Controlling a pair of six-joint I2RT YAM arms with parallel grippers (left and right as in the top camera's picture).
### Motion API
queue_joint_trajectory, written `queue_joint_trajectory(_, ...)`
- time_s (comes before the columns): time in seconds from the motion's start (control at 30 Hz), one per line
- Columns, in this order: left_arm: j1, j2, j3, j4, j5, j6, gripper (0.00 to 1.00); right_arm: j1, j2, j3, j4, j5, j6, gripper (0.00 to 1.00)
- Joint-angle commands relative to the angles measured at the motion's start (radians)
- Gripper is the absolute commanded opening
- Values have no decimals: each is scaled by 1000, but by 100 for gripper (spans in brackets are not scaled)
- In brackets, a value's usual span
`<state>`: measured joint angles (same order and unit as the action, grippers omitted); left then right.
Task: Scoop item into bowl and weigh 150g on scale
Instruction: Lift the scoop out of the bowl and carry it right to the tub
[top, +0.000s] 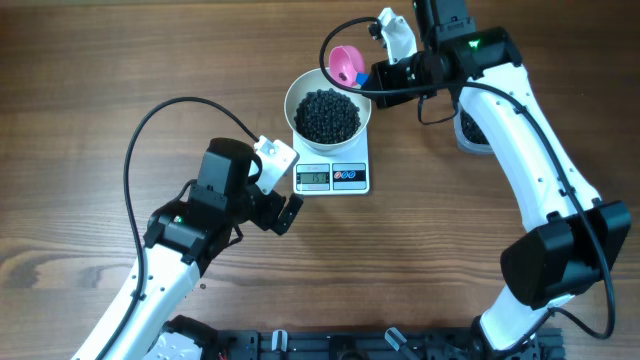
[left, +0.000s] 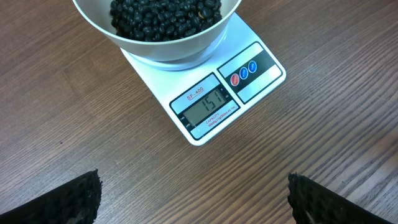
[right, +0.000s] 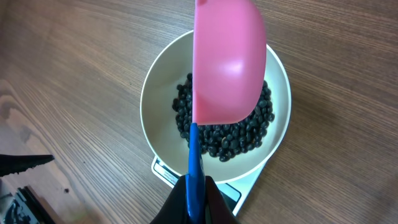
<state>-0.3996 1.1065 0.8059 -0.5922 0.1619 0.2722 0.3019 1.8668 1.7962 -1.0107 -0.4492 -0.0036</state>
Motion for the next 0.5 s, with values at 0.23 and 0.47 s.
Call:
queue_joint_trajectory(0.23,4,3,-4,0,5,9,100,-5,-37,26,-13,-24,7,4)
queue_joint_trajectory(0.47,4,3,-4,0,5,9,100,-63,-75,26,-27,-77,11,4)
